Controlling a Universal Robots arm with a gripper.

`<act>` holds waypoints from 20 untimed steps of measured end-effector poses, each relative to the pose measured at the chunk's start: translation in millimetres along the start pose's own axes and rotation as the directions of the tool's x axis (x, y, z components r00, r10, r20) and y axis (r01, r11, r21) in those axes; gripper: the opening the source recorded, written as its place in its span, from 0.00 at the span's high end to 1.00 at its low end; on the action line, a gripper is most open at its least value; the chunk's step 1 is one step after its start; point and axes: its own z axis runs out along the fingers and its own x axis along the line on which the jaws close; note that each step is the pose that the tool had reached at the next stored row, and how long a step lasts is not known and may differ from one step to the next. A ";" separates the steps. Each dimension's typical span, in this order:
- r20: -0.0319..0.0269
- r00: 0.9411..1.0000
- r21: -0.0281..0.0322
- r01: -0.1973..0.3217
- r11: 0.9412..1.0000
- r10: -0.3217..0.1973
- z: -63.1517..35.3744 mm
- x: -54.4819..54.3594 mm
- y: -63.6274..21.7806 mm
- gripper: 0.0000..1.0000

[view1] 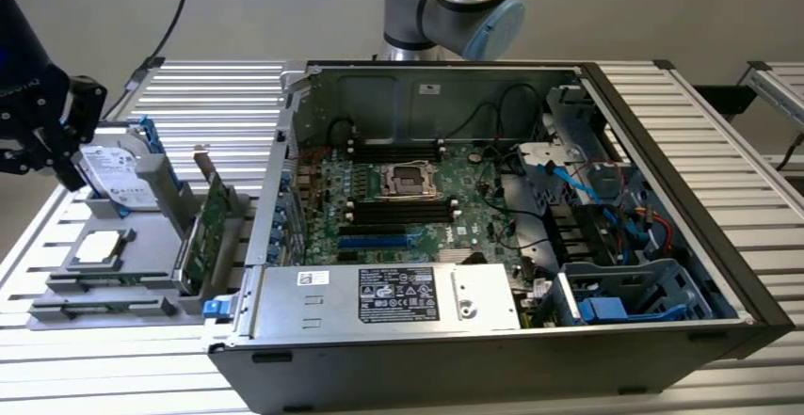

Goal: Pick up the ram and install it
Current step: 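Pick up the ram and move it above insertion slot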

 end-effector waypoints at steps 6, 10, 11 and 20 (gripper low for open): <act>-0.005 0.994 0.003 0.109 0.994 -0.109 0.8 0.0 0.0 0.89; -0.009 0.983 0.005 0.181 0.983 -0.181 1.1 0.0 0.0 0.89; -0.010 0.980 0.005 0.199 0.980 -0.199 1.2 0.0 0.0 0.89; -0.020 0.934 0.008 0.356 0.934 -0.356 1.8 0.0 -0.1 0.89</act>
